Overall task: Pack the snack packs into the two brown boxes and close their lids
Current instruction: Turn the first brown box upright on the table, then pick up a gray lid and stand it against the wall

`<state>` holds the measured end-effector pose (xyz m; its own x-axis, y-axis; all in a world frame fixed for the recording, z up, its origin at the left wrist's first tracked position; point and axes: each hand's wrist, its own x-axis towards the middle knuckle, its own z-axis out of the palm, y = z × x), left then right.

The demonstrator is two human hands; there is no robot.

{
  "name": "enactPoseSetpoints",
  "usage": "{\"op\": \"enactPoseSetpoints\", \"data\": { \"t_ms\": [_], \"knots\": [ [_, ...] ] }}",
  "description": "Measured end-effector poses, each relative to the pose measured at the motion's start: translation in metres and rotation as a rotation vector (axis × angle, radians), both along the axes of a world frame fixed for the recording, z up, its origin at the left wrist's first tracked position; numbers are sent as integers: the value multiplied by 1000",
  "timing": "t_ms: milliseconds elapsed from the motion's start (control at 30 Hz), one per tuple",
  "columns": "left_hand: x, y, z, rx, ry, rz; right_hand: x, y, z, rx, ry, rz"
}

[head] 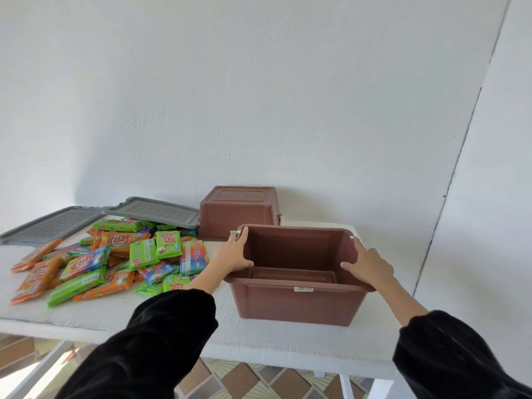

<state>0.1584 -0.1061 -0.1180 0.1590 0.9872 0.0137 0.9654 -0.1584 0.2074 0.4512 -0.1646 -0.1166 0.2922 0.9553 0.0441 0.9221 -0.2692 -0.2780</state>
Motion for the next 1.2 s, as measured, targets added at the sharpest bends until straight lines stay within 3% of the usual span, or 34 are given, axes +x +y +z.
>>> {"op": "enactPoseSetpoints", "data": {
  "t_ms": [167,467,767,1200],
  "knots": [
    [-2,-4,7,83,-37,33,-7,5,17,143,-81,-6],
    [-66,12,64,238,-130,148,-97,68,81,173,104,341],
    [-221,62,88,199,-155,320,-261,167,98,172,244,638],
    [-388,192,66,62,-201,451,-432,323,48,-24,351,688]
  ]
}}
